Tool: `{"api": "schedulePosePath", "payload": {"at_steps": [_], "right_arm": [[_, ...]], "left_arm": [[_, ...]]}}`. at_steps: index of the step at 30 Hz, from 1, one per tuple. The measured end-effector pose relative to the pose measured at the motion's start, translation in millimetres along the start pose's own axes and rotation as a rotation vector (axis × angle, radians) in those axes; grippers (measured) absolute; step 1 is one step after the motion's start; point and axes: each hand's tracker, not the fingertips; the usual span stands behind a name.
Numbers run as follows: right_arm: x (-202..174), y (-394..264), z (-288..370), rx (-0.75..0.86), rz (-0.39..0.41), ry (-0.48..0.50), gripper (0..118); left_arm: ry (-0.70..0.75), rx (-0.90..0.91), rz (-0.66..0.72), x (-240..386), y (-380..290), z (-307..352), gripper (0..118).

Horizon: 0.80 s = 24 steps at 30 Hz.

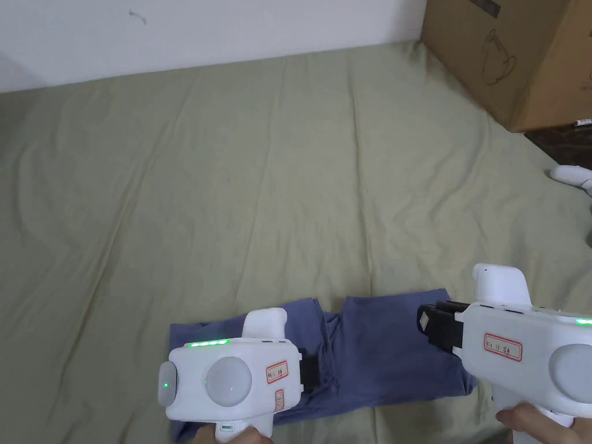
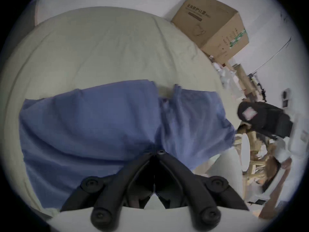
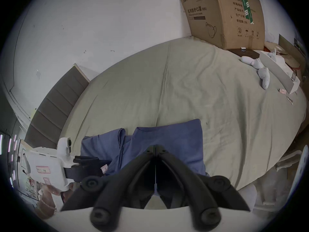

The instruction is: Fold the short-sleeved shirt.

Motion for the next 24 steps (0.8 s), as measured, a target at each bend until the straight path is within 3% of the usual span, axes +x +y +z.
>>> {"api": "schedulePosePath", "payload": {"at_steps": [3,7,10,13,22,23,24], "right_arm": [[0,0,-2,0.0,-0.004,-0.002,0],[-3,0,-1,-0.008,0.006,-0.002,0],[-5,2,2,-0.004,0.025,-0.006,0],[-9,4,5,0.003,0.021,-0.006,0],[-28,1,-6,-0.015,0.038,0.015,0],[-32,1,-8,-0.021,0.042,0.02,0],[-35,1,-10,-0.027,0.047,0.021,0]], "left_arm": [[-0.094,-0.004,0.017,4,-6,-3,0],[-0.05,-0.04,-0.03,5,-17,-7,0],[-0.151,-0.022,-0.006,-9,-15,17,0],[-0.145,0.088,0.054,-36,-8,59,0],[-0.068,0.286,0.485,-181,-39,136,0],[-0.094,0.323,0.508,-189,-45,137,5],[-0.11,0.334,0.541,-194,-50,137,19]]}}
